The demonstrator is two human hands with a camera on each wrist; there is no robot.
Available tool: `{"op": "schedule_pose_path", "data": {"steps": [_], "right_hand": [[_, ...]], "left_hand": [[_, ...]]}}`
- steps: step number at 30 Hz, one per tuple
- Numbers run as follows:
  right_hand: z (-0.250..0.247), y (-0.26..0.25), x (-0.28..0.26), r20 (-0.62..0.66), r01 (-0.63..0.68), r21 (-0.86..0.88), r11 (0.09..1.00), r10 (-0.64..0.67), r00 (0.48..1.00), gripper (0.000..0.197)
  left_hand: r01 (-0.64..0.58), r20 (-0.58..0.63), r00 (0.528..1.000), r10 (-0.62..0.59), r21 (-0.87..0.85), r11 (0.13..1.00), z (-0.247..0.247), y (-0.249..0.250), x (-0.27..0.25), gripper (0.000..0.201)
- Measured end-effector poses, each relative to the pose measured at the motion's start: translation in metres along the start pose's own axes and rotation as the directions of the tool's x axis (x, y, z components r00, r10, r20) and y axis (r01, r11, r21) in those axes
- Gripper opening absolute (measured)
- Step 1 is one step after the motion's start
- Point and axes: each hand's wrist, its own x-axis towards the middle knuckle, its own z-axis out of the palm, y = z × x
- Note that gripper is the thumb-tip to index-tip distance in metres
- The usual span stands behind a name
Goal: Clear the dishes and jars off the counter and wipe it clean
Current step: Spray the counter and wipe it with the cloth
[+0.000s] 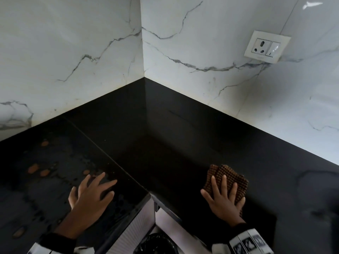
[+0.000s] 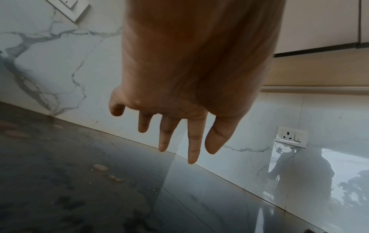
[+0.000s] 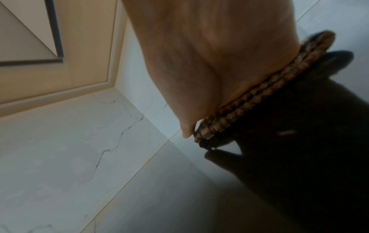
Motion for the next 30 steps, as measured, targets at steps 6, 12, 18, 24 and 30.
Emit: {"op": "schedule_pose_path", "data": {"steps": [6, 12, 18, 24, 30], "right_hand": [[-0.009, -0.104, 0.053, 0.014, 0.072, -0.041, 0.997, -0.071, 0.997, 0.078], [-0.015, -0.230, 0.098, 0.145, 0.205, -0.086, 0.975, -0.191, 0.971, 0.085], [-0.003, -0.344, 0.129, 0.201, 0.343, -0.169, 0.924, -0.308, 0.930, 0.086], [0.034, -0.412, 0.111, 0.302, 0.545, -0.276, 0.792, -0.467, 0.831, 0.090], [0.072, -0.372, 0.071, 0.242, 0.626, -0.242, 0.741, -0.579, 0.779, 0.084]], "left_hand": [[-0.017, -0.061, 0.998, 0.010, -0.103, 0.995, -0.015, -0.004, 0.005, 0.027], [0.031, -0.078, 0.996, -0.041, -0.132, 0.991, -0.035, -0.034, 0.028, 0.032], [0.047, -0.091, 0.994, -0.061, -0.147, 0.988, -0.057, -0.075, 0.053, 0.046], [0.022, -0.113, 0.993, -0.043, -0.173, 0.985, -0.068, -0.093, 0.066, 0.036], [0.005, -0.087, 0.996, -0.018, -0.140, 0.990, -0.067, -0.080, 0.057, 0.017]]}}
